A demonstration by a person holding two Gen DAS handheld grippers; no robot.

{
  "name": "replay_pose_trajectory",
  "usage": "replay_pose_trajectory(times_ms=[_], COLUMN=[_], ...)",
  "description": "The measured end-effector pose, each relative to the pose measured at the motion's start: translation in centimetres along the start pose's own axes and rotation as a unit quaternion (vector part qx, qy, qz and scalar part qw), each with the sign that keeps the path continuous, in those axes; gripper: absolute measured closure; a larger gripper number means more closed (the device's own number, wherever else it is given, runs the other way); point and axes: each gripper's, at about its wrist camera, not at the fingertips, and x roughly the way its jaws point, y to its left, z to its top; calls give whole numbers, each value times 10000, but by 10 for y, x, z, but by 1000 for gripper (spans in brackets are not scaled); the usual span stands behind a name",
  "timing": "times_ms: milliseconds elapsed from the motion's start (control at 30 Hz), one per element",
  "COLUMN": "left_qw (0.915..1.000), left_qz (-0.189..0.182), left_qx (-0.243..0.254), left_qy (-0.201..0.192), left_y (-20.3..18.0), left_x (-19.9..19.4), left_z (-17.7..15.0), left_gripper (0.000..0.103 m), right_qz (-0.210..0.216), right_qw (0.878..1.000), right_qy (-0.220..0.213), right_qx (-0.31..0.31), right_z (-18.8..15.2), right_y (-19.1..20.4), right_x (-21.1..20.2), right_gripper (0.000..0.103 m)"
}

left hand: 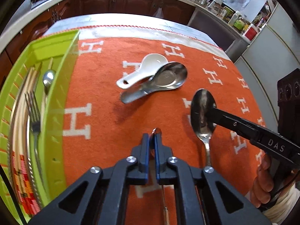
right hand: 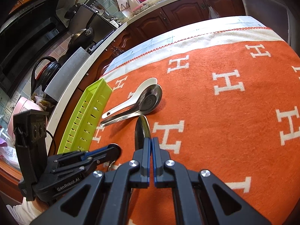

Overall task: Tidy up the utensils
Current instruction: 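Carry both spoons into the tray and open both tools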

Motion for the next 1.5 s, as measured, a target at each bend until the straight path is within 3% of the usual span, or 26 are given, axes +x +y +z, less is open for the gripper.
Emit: replay_pose_trajectory(times_ms=[233,533,733,933,1067,1267,1500], left_qw=[9986,9942,9885,9802,9802,9855,9893], left_qz=[-404,-578,-112,828,1133,1105,898], left_qx=[-314,-446,-506,-547,-597,-661,-776], left_qy=[-97,-793,-1420,-1713,-1508,-1107,-853], left_y=[7,17,42,70,89,112,124], left_x=[-19,-92,-164,-205,-193,-152,-113], left_z=[-5,-3,-2,1,5,7,10], left_gripper=[102,102,102,102,102,102,102], right_qz=[179,508,760,986,965,629,100], right_qw=[9998,9986,9960,9914,9899,9882,9889], right_qy=[-31,-141,-345,-599,-681,-676,-218], right_qx=[39,-37,-313,-615,-784,-1225,-1465], right_z=[1,6,18,39,51,60,61], right_y=[7,32,67,116,151,184,189], right_x=[-11,-25,-40,-46,-31,8,65], right_gripper=[101,101,101,101,101,101,101])
